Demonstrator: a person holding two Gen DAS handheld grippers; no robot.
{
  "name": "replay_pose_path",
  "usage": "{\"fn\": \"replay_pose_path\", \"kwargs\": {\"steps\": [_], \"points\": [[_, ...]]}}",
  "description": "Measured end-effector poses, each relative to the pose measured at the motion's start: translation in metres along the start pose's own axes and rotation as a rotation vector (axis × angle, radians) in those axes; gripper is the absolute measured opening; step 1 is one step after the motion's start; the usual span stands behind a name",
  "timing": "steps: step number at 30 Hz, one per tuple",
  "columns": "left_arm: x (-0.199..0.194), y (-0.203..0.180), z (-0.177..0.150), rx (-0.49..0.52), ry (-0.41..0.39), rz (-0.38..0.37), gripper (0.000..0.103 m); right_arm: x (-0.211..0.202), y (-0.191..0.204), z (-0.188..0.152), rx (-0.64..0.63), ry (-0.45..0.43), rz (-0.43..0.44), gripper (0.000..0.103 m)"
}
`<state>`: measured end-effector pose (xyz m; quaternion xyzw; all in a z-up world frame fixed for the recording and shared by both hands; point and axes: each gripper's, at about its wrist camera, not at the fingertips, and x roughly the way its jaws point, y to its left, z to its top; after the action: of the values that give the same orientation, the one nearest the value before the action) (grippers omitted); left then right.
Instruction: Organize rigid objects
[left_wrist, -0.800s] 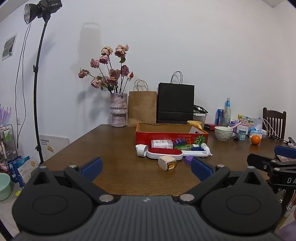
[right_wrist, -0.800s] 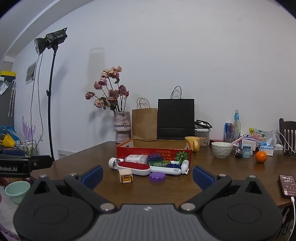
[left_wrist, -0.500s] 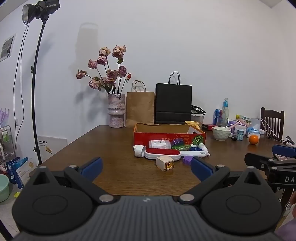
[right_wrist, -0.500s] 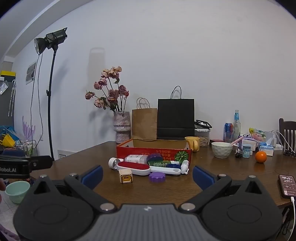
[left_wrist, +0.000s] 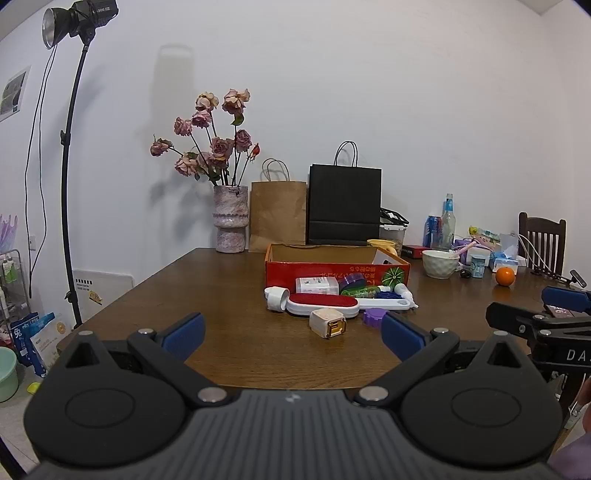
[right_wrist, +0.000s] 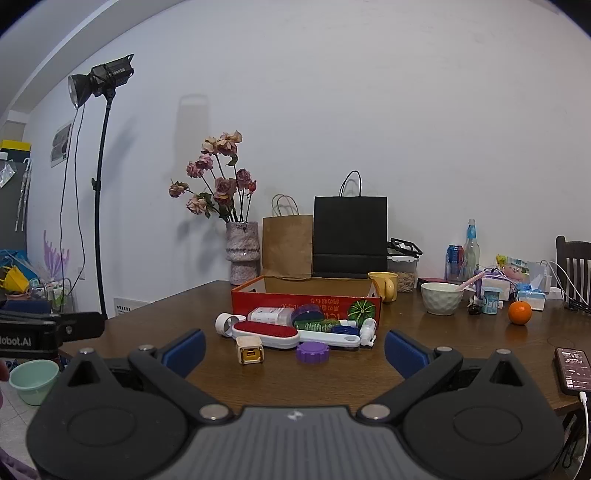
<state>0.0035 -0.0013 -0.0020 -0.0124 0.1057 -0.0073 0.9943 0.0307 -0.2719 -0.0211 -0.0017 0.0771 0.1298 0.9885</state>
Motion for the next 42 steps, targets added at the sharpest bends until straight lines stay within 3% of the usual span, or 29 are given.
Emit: {"fn": "replay_pose_path", "kwargs": {"steps": [42], "points": [[-0.0045,-0.0057,-0.0009,0.005,0.001,-0.004,0.103,0.0002,0.0015,-0.0009,-0.003,-0.001,-0.002,0.103]]}}
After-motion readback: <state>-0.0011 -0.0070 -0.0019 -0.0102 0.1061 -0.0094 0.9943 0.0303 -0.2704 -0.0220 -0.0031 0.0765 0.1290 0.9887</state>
